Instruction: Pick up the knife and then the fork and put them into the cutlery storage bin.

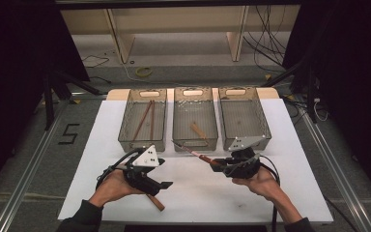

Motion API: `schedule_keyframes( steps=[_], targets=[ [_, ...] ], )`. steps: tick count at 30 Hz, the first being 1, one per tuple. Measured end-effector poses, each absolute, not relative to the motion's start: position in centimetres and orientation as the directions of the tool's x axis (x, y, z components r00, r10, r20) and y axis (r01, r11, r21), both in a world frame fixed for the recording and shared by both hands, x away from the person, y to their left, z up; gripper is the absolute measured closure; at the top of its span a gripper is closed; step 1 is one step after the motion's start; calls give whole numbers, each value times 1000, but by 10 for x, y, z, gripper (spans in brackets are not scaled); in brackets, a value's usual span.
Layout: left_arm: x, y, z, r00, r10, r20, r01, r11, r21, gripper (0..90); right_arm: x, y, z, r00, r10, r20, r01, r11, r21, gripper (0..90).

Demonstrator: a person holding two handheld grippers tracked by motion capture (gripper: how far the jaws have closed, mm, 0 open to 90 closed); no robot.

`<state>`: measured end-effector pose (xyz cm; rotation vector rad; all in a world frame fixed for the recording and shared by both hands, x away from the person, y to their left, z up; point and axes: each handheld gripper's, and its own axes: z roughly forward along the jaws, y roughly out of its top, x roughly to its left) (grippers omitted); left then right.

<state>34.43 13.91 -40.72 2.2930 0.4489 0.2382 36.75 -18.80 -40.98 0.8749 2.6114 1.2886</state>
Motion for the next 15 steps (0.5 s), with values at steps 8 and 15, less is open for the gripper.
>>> schedule_keyframes(
  steps=[8,15],
  targets=[
    [351,153,-418,903,429,9,291,-627,722,227,383,-206,-395,-788,597,151,462,411,786,757],
    [355,161,-425,892,451,-5,316,-617,721,224,401,-226,-383,-725,672,154,483,336,809,757]
  ],
)
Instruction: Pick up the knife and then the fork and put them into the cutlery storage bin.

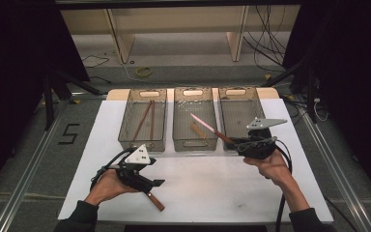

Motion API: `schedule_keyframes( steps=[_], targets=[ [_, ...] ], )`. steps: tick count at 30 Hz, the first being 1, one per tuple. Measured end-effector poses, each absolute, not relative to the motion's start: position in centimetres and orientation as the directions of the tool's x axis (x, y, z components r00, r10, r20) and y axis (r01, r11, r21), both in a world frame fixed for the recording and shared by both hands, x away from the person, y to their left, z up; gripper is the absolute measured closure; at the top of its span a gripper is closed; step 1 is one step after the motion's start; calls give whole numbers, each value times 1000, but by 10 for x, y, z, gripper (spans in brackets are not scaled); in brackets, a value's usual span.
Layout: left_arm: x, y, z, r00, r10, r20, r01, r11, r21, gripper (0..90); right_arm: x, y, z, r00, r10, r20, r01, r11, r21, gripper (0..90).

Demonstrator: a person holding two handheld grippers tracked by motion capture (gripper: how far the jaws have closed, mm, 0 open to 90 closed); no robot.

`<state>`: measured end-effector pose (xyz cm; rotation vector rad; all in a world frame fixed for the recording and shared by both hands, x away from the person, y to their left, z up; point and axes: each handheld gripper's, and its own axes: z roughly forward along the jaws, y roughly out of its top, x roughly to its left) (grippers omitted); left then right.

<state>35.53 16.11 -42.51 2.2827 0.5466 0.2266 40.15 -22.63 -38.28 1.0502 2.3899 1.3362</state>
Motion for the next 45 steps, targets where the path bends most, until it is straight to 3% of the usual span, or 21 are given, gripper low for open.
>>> schedule_keyframes(
  steps=[28,45],
  targets=[
    [361,178,-438,872,489,-37,372,-611,699,222,474,-266,-389,-451,883,130,612,200,765,757],
    [361,188,-441,858,511,-46,393,-597,700,219,497,-258,-404,-380,921,89,672,209,710,755]
  ],
)
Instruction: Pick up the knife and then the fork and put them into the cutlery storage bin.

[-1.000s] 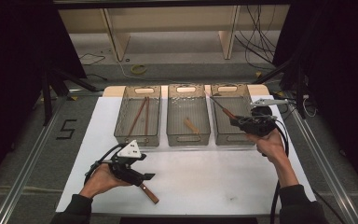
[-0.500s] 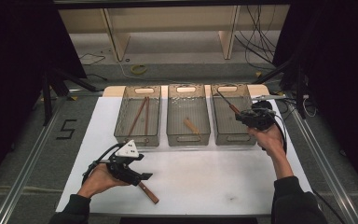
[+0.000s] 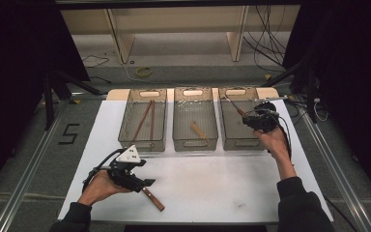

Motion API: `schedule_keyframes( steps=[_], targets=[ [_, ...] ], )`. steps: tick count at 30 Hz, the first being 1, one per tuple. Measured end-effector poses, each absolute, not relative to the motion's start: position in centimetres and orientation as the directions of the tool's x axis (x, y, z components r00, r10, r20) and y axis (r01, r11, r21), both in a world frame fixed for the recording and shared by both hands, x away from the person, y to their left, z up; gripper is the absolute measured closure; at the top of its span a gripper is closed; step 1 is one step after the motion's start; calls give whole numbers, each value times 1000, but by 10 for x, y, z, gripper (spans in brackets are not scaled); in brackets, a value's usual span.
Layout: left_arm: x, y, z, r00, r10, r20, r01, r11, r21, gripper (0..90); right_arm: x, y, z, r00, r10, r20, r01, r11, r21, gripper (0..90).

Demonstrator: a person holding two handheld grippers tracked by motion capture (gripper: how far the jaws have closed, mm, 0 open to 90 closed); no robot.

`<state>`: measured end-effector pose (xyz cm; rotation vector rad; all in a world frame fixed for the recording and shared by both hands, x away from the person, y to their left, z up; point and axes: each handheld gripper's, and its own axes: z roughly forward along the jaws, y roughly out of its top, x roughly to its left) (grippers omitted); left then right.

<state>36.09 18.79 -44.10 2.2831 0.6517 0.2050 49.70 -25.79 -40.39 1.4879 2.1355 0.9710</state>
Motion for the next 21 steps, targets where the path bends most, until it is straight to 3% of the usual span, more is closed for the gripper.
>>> schedule_keyframes(
  steps=[11,14,21],
  targets=[
    [362,193,-441,852,521,-50,402,-591,700,219,507,-248,-407,-367,926,89,703,213,679,737],
    [362,194,-441,854,519,-50,402,-595,696,218,508,-246,-406,-386,913,131,701,198,686,558],
    [363,196,-441,850,524,-50,406,-591,697,219,500,-246,-396,-423,897,131,669,211,713,460]
  ],
)
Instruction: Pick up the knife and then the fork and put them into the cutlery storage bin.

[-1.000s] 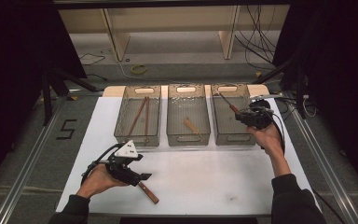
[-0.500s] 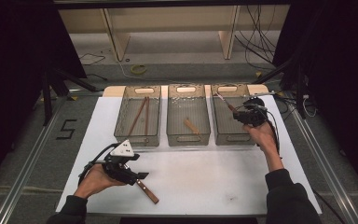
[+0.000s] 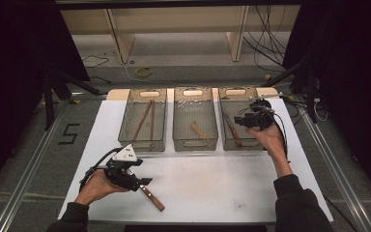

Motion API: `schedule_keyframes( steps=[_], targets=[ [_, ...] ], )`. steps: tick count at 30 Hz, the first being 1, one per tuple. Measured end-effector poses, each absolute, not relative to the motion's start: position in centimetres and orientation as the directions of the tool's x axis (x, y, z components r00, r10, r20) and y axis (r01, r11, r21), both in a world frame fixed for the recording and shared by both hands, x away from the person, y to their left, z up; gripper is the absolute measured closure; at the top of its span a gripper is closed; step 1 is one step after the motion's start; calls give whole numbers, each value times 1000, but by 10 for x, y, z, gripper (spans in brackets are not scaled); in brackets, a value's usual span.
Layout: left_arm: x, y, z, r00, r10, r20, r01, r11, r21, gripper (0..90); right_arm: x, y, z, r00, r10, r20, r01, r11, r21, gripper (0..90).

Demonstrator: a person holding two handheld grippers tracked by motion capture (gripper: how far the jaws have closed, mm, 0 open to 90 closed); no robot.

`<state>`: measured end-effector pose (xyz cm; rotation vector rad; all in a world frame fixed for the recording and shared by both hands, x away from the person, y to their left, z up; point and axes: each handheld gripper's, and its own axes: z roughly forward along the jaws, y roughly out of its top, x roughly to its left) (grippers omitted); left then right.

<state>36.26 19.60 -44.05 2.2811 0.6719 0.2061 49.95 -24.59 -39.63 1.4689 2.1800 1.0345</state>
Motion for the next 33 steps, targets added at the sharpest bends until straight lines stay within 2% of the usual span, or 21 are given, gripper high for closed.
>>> schedule_keyframes(
  steps=[7,18,26,33],
  targets=[
    [362,196,-440,855,517,-39,400,-610,685,219,480,-245,-387,-480,867,134,628,232,742,392],
    [360,197,-437,873,487,-2,374,-668,643,228,428,-241,-381,-591,794,141,564,281,777,358],
    [357,191,-439,899,437,20,348,-742,573,236,394,-234,-391,-650,741,170,540,293,789,349],
    [355,185,-444,924,379,44,309,-812,496,269,379,-230,-399,-678,713,177,538,317,781,346]
  ],
)
